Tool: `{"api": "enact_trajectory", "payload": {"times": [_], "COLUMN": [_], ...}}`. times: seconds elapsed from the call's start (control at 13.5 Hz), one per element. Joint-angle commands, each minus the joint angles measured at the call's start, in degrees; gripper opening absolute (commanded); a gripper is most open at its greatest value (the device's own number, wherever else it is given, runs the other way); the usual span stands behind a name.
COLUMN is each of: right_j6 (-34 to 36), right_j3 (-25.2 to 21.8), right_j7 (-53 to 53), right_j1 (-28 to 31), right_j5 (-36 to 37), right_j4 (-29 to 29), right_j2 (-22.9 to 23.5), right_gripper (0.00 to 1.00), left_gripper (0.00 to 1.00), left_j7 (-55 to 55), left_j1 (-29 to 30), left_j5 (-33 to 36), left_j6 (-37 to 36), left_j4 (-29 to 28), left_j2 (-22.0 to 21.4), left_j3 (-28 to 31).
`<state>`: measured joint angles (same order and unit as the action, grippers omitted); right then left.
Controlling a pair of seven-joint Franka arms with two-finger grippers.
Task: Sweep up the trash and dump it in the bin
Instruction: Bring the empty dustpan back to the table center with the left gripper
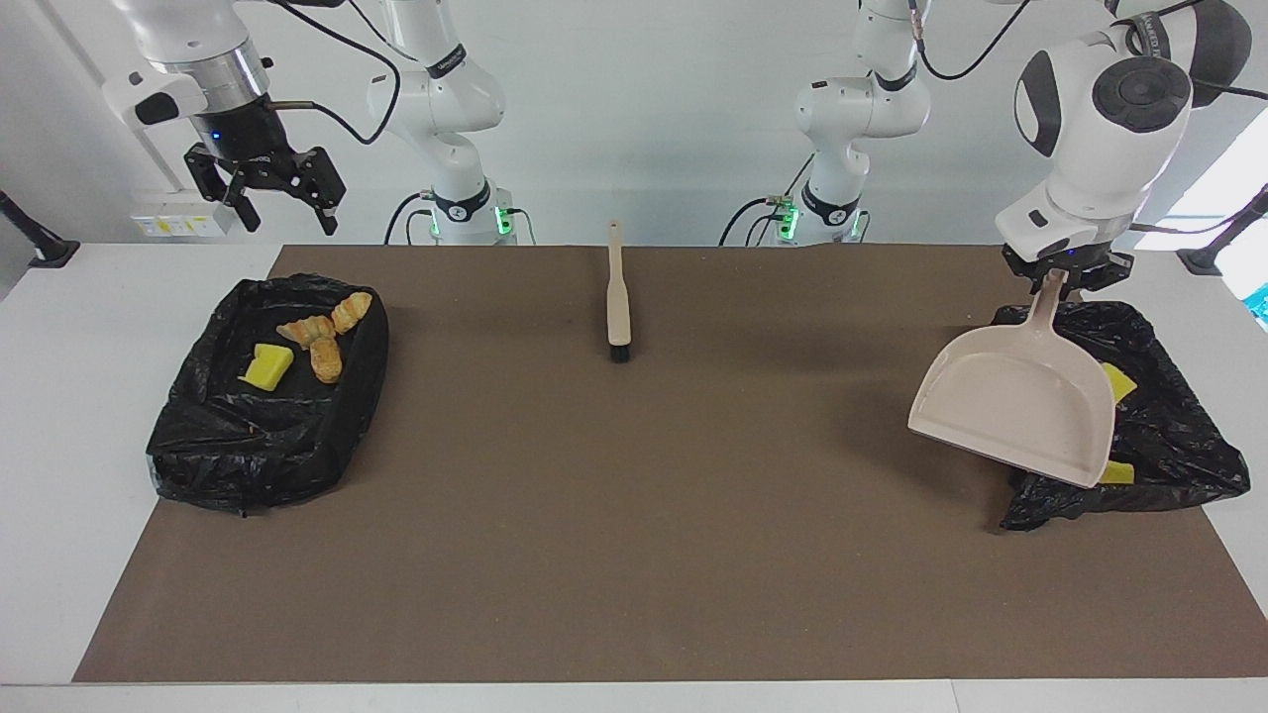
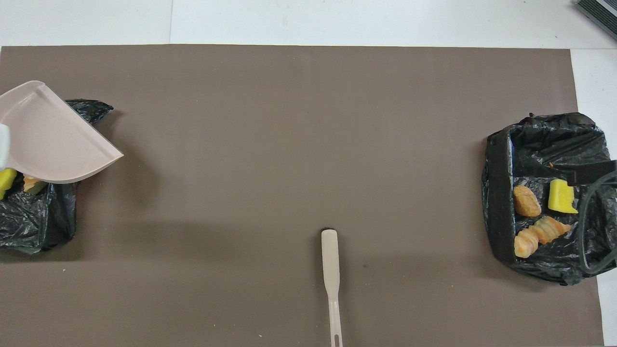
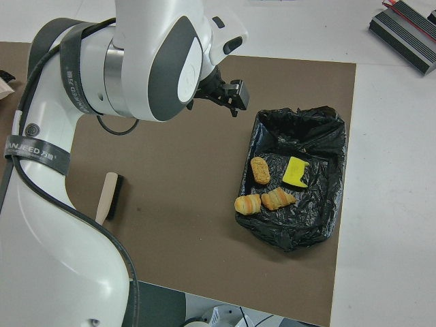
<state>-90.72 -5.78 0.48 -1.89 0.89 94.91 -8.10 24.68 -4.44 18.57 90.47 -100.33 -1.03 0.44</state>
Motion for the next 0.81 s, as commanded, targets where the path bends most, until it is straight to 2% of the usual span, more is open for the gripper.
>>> {"api": "enact_trajectory", "payload": {"times": [0.0,0.52,0.74], "right_j6": [-0.95,-0.87,-0.69], "right_j3": [0.42,0.24,0.15], "right_j7": [-1.71,-1.62,-1.71], "right_j1": [0.93,1.02,1.02], "right_j5": [0.07,0.07,0.07], "right_j4": [0.63,0.63,0.72], "right_j2": [-0.16,-0.16,-0.25], "right_gripper": [1.0,1.0,1.0], "left_gripper": [0.0,0.0,0.0], "left_j7": [-10.23,-34.85,-45.56], "left_j1": [-4.51,-14.97,-19.63], "left_j5": [-3.88,-11.71,-13.39], "left_j6": [-0.65,0.49,4.17], "left_j4": [-2.5,-2.59,-3.64], "left_j2": [-2.67,-3.11,-3.54], "left_j3": [0.79,0.79,0.79]}}
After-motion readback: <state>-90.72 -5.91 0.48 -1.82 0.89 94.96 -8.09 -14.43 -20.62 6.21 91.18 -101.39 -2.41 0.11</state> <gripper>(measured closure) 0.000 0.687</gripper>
